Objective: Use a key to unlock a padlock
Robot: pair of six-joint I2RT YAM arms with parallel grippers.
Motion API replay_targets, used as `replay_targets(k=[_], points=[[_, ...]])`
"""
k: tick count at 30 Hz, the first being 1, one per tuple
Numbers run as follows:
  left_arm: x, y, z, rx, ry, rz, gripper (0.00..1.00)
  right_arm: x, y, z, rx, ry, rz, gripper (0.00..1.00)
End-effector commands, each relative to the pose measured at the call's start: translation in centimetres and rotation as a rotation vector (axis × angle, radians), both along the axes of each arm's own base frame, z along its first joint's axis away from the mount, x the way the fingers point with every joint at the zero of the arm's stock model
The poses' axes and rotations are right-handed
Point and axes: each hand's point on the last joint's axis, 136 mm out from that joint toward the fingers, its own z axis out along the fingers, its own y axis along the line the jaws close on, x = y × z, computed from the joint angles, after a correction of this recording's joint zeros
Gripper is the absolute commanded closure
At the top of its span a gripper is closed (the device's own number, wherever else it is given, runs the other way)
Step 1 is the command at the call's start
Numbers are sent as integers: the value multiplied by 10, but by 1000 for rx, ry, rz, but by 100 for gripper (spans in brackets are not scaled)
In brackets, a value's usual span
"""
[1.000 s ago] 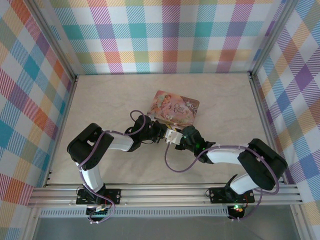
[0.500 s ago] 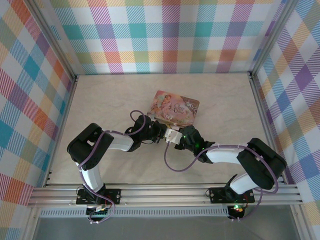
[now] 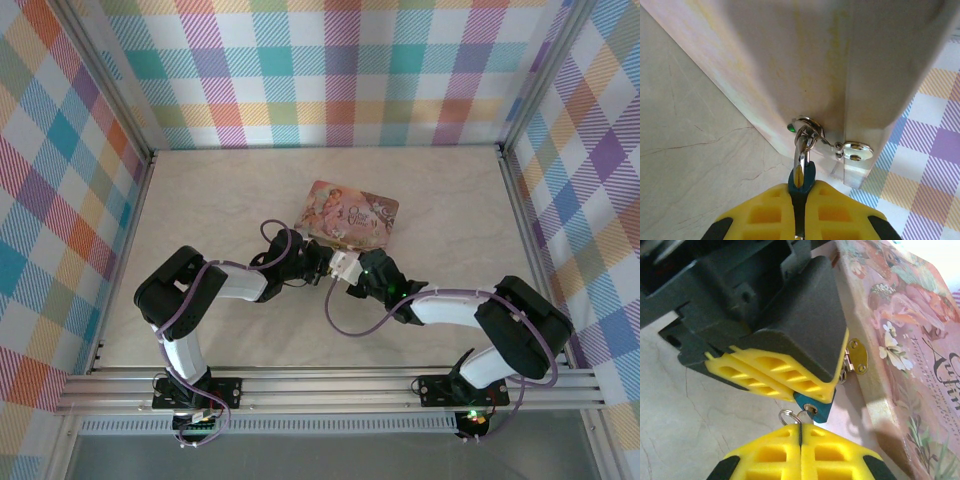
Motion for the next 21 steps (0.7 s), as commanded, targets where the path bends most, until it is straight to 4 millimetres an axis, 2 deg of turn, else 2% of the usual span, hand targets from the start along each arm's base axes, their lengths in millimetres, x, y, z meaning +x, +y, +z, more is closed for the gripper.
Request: replay_targets(k=[1, 13, 18, 21], points=[[-7, -12, 15, -30, -6, -46, 100, 12, 8, 31, 130, -11, -74, 100], [-10, -13, 16, -31, -8, -49, 100, 14, 9, 22, 347, 113, -211, 100], [-10, -11, 15, -28, -7, -43, 100, 11, 4, 21, 315, 87, -199, 100], [-10, -11, 15, -26, -7, -40, 100, 5, -2, 28, 277, 27, -154, 85]])
